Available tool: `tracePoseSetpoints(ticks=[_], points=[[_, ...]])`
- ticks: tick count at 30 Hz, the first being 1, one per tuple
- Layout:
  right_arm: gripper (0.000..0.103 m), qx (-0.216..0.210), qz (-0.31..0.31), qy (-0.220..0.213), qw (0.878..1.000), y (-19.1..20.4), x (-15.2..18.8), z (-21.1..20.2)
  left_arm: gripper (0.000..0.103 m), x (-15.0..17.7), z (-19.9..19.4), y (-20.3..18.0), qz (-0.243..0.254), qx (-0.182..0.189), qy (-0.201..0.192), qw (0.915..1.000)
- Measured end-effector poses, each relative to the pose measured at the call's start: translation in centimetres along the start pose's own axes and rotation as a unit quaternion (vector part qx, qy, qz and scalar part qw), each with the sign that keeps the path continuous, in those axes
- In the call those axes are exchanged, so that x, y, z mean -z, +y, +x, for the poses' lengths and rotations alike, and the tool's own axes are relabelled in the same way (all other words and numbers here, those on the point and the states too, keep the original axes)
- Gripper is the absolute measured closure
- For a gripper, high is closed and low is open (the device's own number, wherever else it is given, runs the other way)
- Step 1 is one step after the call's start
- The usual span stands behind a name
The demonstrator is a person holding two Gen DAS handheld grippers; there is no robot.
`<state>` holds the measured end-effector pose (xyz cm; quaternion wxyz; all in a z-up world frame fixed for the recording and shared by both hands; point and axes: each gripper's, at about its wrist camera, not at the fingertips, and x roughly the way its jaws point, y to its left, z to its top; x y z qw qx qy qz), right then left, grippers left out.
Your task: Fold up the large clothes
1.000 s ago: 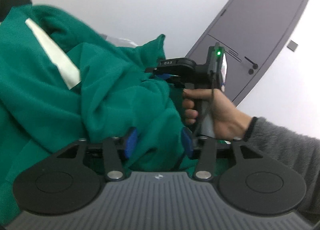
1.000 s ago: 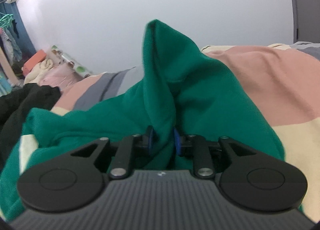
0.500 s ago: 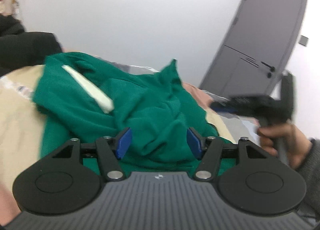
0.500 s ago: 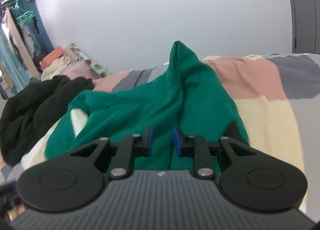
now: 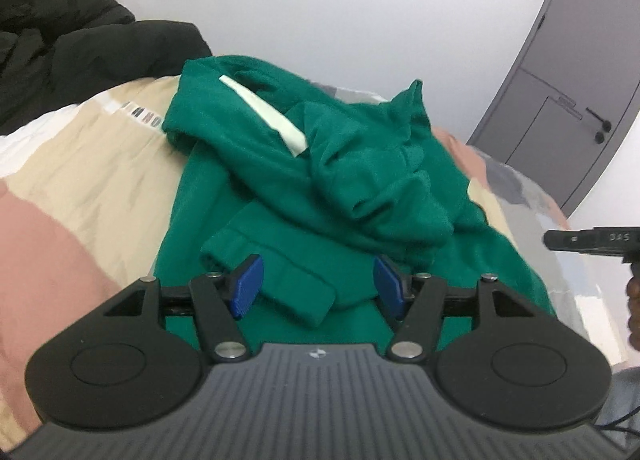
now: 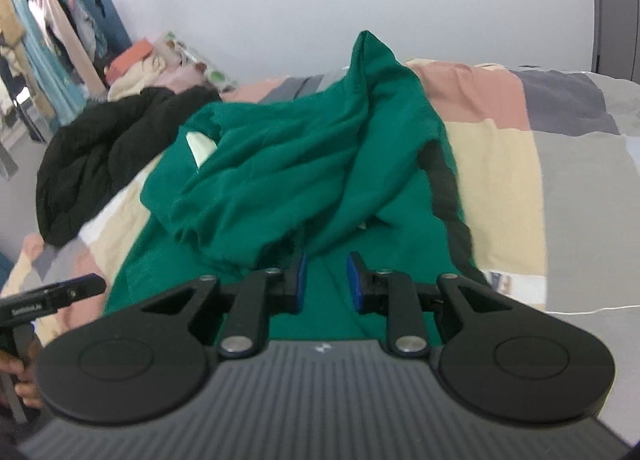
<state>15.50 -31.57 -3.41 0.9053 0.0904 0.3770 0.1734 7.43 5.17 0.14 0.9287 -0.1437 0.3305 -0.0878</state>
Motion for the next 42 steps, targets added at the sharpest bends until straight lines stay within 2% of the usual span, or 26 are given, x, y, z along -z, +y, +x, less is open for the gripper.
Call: tracePoseSetpoints(ticks=[6,7,8,10,14,15,17,18,20,24,26,30,37,42], points=[[0.077,0.004,0.020,0.052,0.998,-2.8,0.6,-0.8,0.036,1.0,0.0,-0.8,0.011,-0.013,0.008,0.9998],[0.068,0.007,0.026,0.058,0.998,-3.4,0.8,-0.9,0.036,1.1,0.0,-0.9,0.014,-0.014,0.010,0.9998],[0.055,0.008,0.033,0.063,0.997,-4.1,1.0,-1.0,0.035,1.2,0.1,-1.1,0.016,-0.015,0.012,0.9997],[0.044,0.007,0.043,0.069,0.997,-5.0,1.4,-1.3,0.035,1.4,0.3,-1.4,0.020,-0.016,0.016,0.9995],[0.041,0.005,0.055,0.087,0.995,-6.9,2.4,-1.2,0.035,1.5,0.8,-1.6,0.022,-0.019,0.023,0.9993],[0.038,0.005,0.059,0.092,0.994,-7.3,2.8,-1.0,0.034,1.5,0.9,-1.5,0.022,-0.020,0.025,0.9993],[0.026,0.004,0.066,0.100,0.993,-8.1,3.1,-0.6,0.033,1.5,1.1,-1.3,0.018,-0.023,0.029,0.9991],[0.025,0.001,0.076,0.103,0.992,-8.6,3.2,-0.3,0.032,1.4,1.2,-1.1,0.014,-0.026,0.031,0.9991],[0.024,-0.005,0.099,0.104,0.990,-9.7,3.4,0.2,0.031,1.2,1.1,-0.4,-0.007,-0.033,0.029,0.9990],[0.024,-0.009,0.124,0.128,0.984,-11.6,3.7,1.8,0.031,0.8,0.6,2.7,-0.089,-0.062,0.021,0.9939],[0.022,-0.013,0.131,0.128,0.983,-12.0,4.1,2.5,0.031,0.9,0.5,4.7,-0.137,-0.085,0.023,0.9867],[0.021,-0.036,0.201,0.098,0.974,-13.1,4.4,3.7,0.031,1.1,0.4,7.9,-0.207,-0.121,0.029,0.9704],[0.019,-0.027,0.197,0.099,0.975,-13.2,4.4,5.4,0.031,2.4,2.6,10.4,-0.279,-0.073,0.103,0.9521],[0.019,-0.062,0.196,0.114,0.972,-13.4,4.6,5.4,0.031,2.7,2.7,10.0,-0.280,-0.033,0.116,0.9524]])
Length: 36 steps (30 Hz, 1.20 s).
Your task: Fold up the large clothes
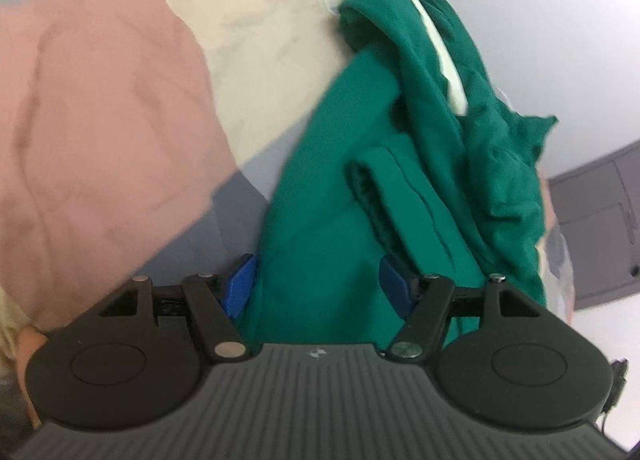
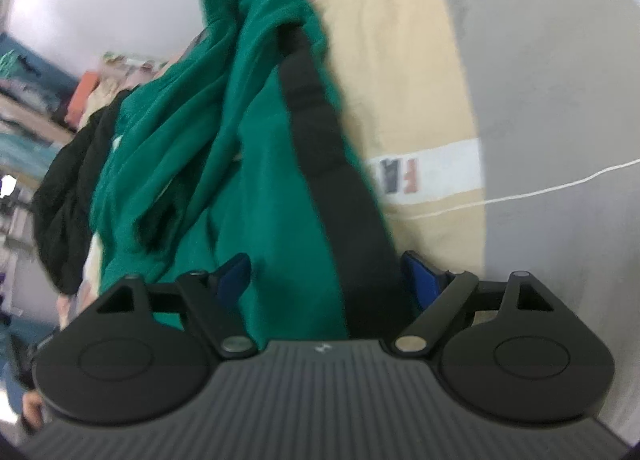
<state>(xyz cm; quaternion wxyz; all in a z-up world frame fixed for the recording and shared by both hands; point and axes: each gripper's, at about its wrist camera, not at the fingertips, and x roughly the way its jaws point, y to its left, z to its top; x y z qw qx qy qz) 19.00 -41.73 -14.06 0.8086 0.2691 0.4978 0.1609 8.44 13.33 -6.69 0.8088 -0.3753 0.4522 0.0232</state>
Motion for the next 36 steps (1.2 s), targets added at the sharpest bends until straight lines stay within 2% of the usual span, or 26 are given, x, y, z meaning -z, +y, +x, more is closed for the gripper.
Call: tracePoseSetpoints(ticks=[3,5,7,8,10,11,13,15,16,19,22,24,27,28,29,30,31,32,34,36], points=[[0.019,-0.061,-0.007,0.029,0.998,0.3,0.1,-0.1,0.031,0.3,-0.2,0.1,-0.005,0.060,0.017,0.9980],[0.019,-0.096,-0.022,0.038,0.994,0.9,0.3,-0.5,0.031,0.4,-0.7,-0.1,-0.001,0.083,0.019,0.9964],[0.019,-0.115,-0.049,0.039,0.991,1.8,0.6,-1.0,0.030,0.5,-0.6,-0.3,0.007,0.070,0.022,0.9973],[0.019,-0.117,-0.061,0.041,0.990,2.2,0.6,-1.2,0.029,0.6,-0.3,-0.3,0.011,0.049,0.028,0.9983],[0.019,-0.100,-0.069,0.048,0.991,2.4,0.6,-1.0,0.029,0.7,0.6,-0.5,0.017,-0.006,0.040,0.9991],[0.019,-0.085,-0.073,0.053,0.992,2.3,0.6,-0.8,0.029,0.9,0.9,-0.4,0.018,-0.021,0.041,0.9988],[0.022,-0.027,-0.090,0.067,0.993,2.5,0.8,0.0,0.029,1.1,1.1,-0.6,0.027,-0.029,0.038,0.9985],[0.022,0.015,-0.139,0.085,0.987,2.9,1.2,0.9,0.029,1.3,1.1,-1.1,0.043,-0.038,0.037,0.9977],[0.020,0.016,-0.157,0.090,0.983,3.2,1.4,1.2,0.029,1.3,1.1,-1.2,0.047,-0.039,0.035,0.9975],[0.019,-0.007,-0.144,0.100,0.985,3.4,1.3,1.6,0.029,1.6,1.3,-1.6,0.051,-0.013,0.047,0.9975],[0.019,-0.073,-0.165,0.116,0.977,4.6,1.6,1.7,0.029,2.0,1.5,-1.9,0.059,0.033,0.058,0.9961],[0.019,-0.066,-0.180,0.119,0.974,5.4,1.9,2.0,0.030,2.4,1.7,-2.2,0.069,0.031,0.056,0.9956],[0.020,-0.040,-0.183,0.127,0.974,5.7,2.1,3.3,0.034,2.9,2.8,-3.3,0.102,0.021,0.073,0.9919],[0.024,-0.031,-0.198,0.128,0.971,6.1,2.4,3.4,0.039,3.0,2.9,-3.6,0.114,0.019,0.075,0.9904],[0.036,-0.019,-0.219,0.127,0.967,6.5,2.5,3.2,0.043,3.1,2.8,-3.9,0.122,0.013,0.074,0.9897],[0.043,-0.005,-0.234,0.123,0.964,7.1,2.6,3.1,0.053,3.1,2.6,-3.9,0.120,0.015,0.073,0.9900],[0.058,0.000,-0.241,0.119,0.963,7.5,2.6,2.8,0.066,3.1,2.4,-3.8,0.115,0.019,0.071,0.9906],[0.072,0.000,-0.245,0.113,0.963,8.0,2.6,2.4,0.073,3.0,2.1,-3.9,0.113,0.023,0.068,0.9910],[0.080,-0.013,-0.250,0.096,0.963,8.8,2.5,1.0,0.084,2.8,1.5,-3.7,0.115,0.034,0.057,0.9912],[0.083,-0.032,-0.252,0.070,0.965,10.0,2.6,-0.8,0.086,2.7,0.5,-3.8,0.114,0.054,0.042,0.9912]])
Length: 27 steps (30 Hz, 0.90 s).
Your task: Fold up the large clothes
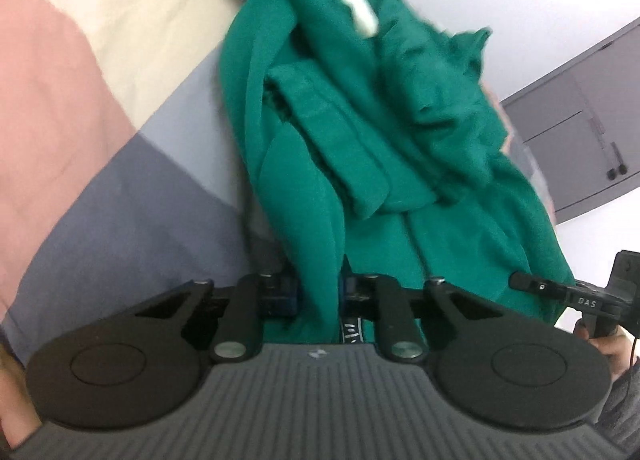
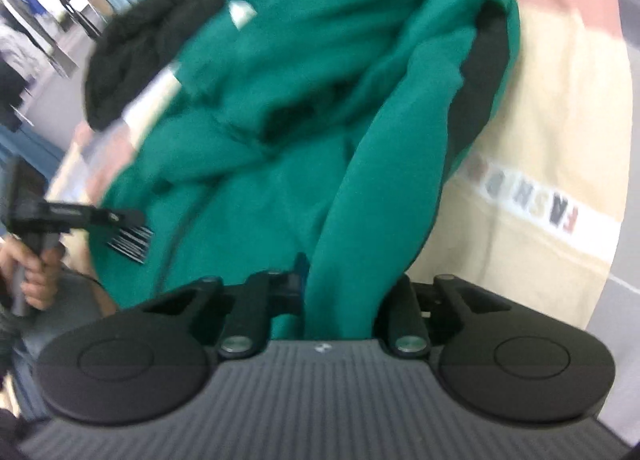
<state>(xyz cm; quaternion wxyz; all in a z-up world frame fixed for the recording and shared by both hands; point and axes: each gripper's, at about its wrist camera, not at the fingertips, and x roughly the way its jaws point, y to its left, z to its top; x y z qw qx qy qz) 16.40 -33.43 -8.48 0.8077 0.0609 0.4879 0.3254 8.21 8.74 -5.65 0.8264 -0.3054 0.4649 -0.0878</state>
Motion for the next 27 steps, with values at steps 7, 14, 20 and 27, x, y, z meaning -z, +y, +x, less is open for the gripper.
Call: tracePoseSetpoints(ticks=[7,14,20,27], points=[[0.085,-0.067,0.008,-0.134,0.989,3.2,-0.3,-8.1,0.089,-1.3,-6.2,0.0,-0.060,0.112,-0.063,0.9900],[0.088,-0.121,0.046,-0.229,0.965,5.7,2.4,-15.1,0.089,-0.4,-13.5,0.3,-0.091,0.195,-0.098,0.9716],[0.093,-0.125,0.077,-0.272,0.951,7.5,6.0,-19.0,0.089,1.8,-17.2,0.3,-0.101,0.218,-0.089,0.9666],[0.093,-0.112,0.122,-0.293,0.942,7.2,4.7,-17.7,0.089,-2.7,-16.6,0.3,-0.104,0.226,-0.112,0.9621]])
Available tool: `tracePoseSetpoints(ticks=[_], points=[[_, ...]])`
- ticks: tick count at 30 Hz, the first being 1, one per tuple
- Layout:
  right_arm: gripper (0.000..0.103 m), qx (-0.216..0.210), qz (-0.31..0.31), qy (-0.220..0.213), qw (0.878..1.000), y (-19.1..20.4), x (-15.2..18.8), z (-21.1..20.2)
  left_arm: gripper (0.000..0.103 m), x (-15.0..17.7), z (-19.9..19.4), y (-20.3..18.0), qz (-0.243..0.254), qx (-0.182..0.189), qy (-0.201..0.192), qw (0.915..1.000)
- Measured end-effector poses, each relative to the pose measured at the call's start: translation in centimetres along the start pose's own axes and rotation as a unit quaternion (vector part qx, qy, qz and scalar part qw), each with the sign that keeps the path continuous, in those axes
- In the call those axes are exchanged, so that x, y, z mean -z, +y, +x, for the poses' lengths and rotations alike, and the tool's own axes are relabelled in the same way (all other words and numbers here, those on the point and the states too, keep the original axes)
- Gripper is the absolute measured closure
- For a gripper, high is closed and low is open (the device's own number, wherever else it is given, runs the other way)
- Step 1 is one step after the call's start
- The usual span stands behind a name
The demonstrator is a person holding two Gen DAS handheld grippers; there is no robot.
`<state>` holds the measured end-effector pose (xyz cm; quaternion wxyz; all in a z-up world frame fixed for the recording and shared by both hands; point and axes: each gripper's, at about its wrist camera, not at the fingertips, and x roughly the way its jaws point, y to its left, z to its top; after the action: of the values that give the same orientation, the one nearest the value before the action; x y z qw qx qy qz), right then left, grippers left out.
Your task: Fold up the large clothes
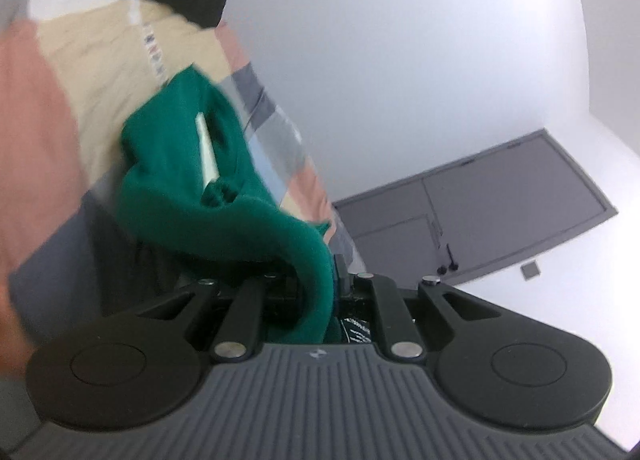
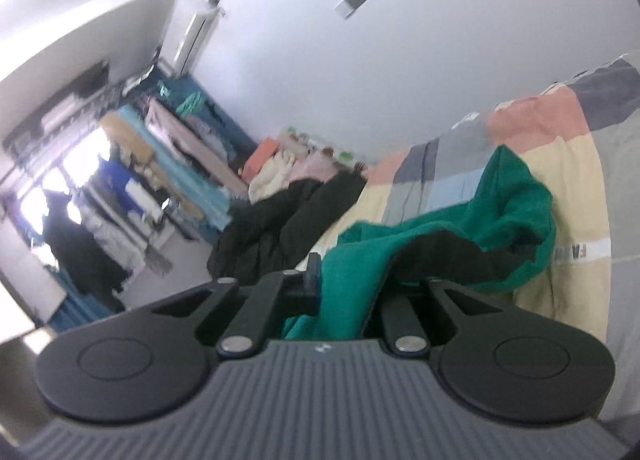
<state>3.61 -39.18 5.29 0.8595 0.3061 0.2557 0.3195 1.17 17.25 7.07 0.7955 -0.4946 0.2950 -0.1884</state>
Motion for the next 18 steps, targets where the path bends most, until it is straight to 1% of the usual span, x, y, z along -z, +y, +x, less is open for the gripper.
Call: tracePoseSetpoints(ticks=[2,4,6,8,11,13,15,18], points=[[0.093,0.003,0.028,-0.014,0.999,-0.5,-1.4,1.3,0.088,-2.3,1.3,-0.3,0.002,0.002,-0.015,0.9999],[0.093,0.022,0.055,-0.024,0.998,-1.7,-3.4,3.3,0.088,-5.0,3.8,-1.0,0.012,-0.002,-0.030,0.9995],[0.093,0.046,0.068,-0.033,0.996,-2.7,-5.4,6.1,0.088,-7.5,6.8,-2.0,0.041,-0.024,-0.049,0.9977],[0.093,0.066,0.081,-0.046,0.993,-4.0,-7.0,8.7,0.088,-9.5,9.9,-2.3,0.055,-0.035,-0.066,0.9957],[0.093,0.100,0.097,-0.069,0.988,-6.9,-9.0,13.0,0.088,-12.0,14.9,-2.1,0.102,-0.057,-0.088,0.9893],[0.093,0.122,0.102,-0.082,0.984,-8.7,-9.5,15.2,0.087,-13.2,18.2,-1.3,0.127,-0.066,-0.092,0.9854],[0.093,0.136,0.121,-0.096,0.979,-11.2,-9.3,17.4,0.087,-14.5,21.0,0.0,0.138,-0.077,-0.090,0.9833],[0.093,0.155,0.129,-0.105,0.974,-14.9,-8.2,20.1,0.085,-15.7,24.7,3.6,0.135,-0.075,-0.079,0.9849]])
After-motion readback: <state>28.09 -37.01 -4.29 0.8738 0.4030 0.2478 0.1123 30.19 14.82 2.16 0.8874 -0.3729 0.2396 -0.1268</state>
